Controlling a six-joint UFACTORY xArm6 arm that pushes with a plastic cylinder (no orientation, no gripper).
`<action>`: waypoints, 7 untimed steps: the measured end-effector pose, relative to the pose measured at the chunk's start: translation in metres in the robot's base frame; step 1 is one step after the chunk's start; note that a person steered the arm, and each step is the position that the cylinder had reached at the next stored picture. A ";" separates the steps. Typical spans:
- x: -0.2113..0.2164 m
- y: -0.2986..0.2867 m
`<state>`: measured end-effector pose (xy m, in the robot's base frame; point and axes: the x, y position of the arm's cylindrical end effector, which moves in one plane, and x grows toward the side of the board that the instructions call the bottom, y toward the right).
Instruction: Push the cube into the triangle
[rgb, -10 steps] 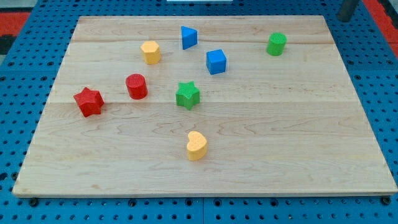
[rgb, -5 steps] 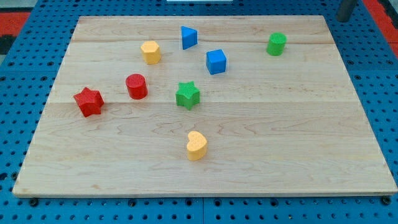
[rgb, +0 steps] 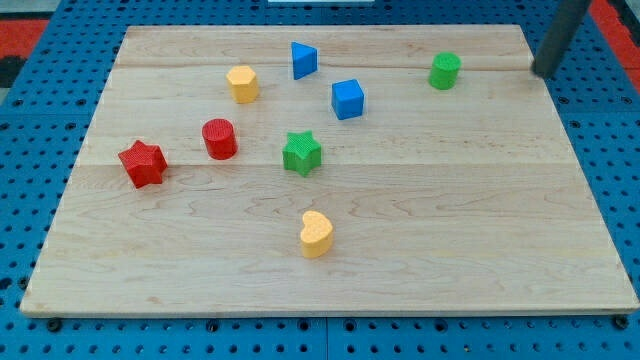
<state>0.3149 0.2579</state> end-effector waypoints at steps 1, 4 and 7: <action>0.024 -0.095; 0.177 -0.223; 0.165 -0.227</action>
<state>0.4801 0.0306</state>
